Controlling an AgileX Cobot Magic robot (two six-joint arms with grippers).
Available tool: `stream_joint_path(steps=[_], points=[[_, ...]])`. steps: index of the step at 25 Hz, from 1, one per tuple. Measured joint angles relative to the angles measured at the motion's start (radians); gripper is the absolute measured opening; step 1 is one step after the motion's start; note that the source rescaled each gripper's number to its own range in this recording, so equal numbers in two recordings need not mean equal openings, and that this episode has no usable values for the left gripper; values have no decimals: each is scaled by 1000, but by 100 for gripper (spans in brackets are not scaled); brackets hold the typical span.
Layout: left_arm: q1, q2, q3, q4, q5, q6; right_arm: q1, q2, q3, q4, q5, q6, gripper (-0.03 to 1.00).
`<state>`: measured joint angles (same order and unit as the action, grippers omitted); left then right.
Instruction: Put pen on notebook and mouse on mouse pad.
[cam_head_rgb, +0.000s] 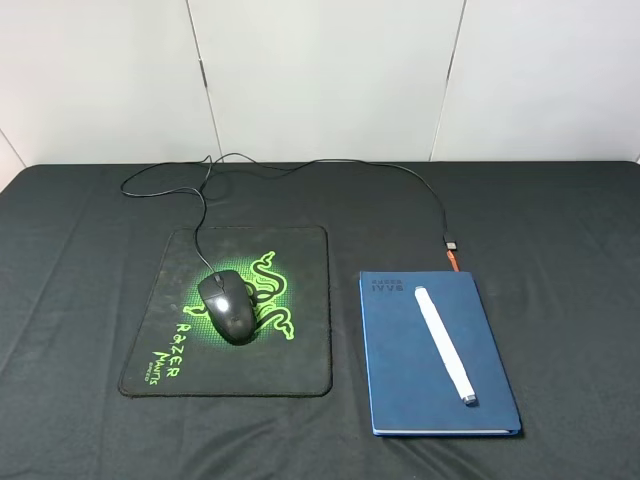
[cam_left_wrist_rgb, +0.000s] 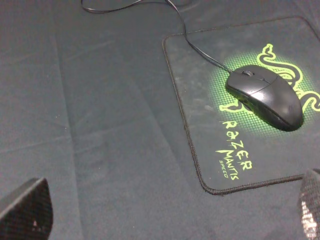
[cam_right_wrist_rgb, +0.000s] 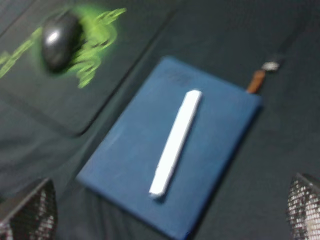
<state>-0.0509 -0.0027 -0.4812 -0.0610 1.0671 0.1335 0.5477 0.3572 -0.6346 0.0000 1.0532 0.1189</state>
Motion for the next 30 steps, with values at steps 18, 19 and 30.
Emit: stream_joint_path(steps=[18, 19, 30], points=[[0, 0, 0, 0, 0, 0, -494, -363, 146, 0, -26, -3, 100], [0, 0, 0, 0, 0, 0, -497, -363, 146, 0, -26, -4, 100], [0, 0, 0, 0, 0, 0, -497, -363, 146, -9, -27, -80, 100]])
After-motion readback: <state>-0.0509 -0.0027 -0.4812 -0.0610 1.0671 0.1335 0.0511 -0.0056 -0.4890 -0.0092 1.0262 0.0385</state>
